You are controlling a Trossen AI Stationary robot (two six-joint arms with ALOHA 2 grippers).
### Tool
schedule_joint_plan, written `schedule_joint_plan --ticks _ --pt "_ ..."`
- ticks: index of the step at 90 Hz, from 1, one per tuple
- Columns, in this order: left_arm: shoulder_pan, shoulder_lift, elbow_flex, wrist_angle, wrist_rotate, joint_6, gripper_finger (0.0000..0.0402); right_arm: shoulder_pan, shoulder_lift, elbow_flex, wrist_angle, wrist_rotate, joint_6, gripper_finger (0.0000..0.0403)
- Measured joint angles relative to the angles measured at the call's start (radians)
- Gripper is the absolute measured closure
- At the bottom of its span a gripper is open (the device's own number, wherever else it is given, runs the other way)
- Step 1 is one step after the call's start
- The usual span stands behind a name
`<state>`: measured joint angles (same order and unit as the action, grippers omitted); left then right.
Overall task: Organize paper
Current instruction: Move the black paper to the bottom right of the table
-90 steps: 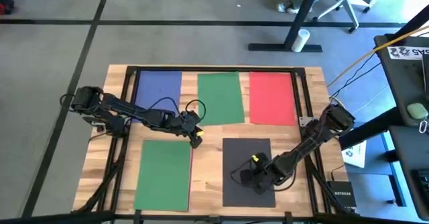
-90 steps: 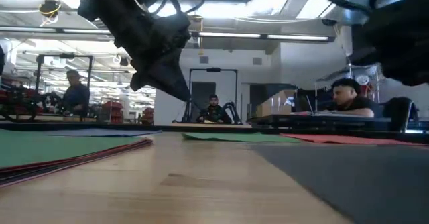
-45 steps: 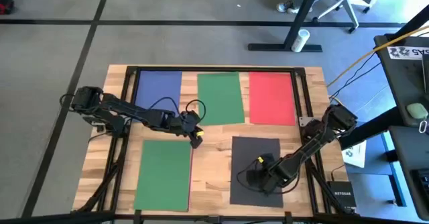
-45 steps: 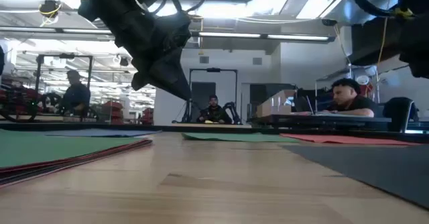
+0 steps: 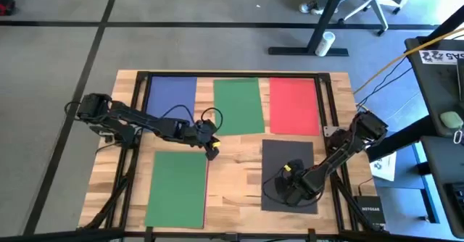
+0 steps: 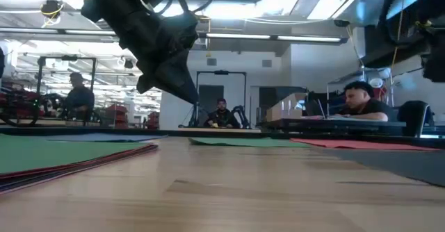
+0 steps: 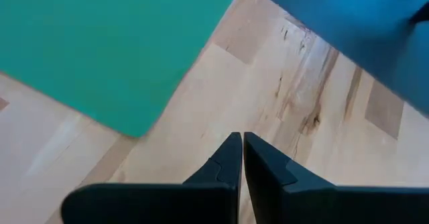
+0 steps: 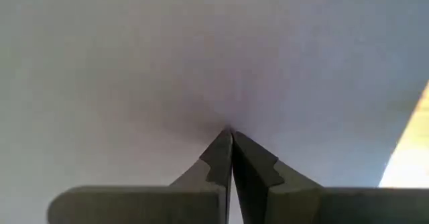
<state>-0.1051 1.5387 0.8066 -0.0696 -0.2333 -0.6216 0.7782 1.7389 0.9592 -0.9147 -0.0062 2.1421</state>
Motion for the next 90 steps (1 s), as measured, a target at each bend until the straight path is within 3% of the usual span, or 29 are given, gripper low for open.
schedule_joint_plan --ticks 14,30,49,64,79,90 --pt "0.0 0.0 0.0 0.0 0.0 0.0 0.0402 0.048 -0.009 0.002 -0.01 -0.063 0.03 0.0403" --pt "0.0 0.0 0.0 0.0 0.0 0.0 0.0402 0.116 -0.011 0.004 0.023 -0.057 0.135 0.0403" --pt "0.0 0.0 0.0 0.0 0.0 0.001 0.0402 0.153 -0.013 0.092 0.029 0.138 0.163 0.0403" --pt "0.0 0.0 0.0 0.0 0.0 0.03 0.0402 0.111 0.008 0.176 0.049 0.303 -0.059 0.0403" --pt "0.0 0.0 0.0 -0.003 0.0 0.047 0.0402 0.033 0.052 0.215 0.195 0.33 -0.384 0.0403" --pt "-0.006 0.0 0.0 -0.004 0.0 0.056 0.0402 -0.017 0.096 0.232 0.268 0.301 -0.522 0.0403"
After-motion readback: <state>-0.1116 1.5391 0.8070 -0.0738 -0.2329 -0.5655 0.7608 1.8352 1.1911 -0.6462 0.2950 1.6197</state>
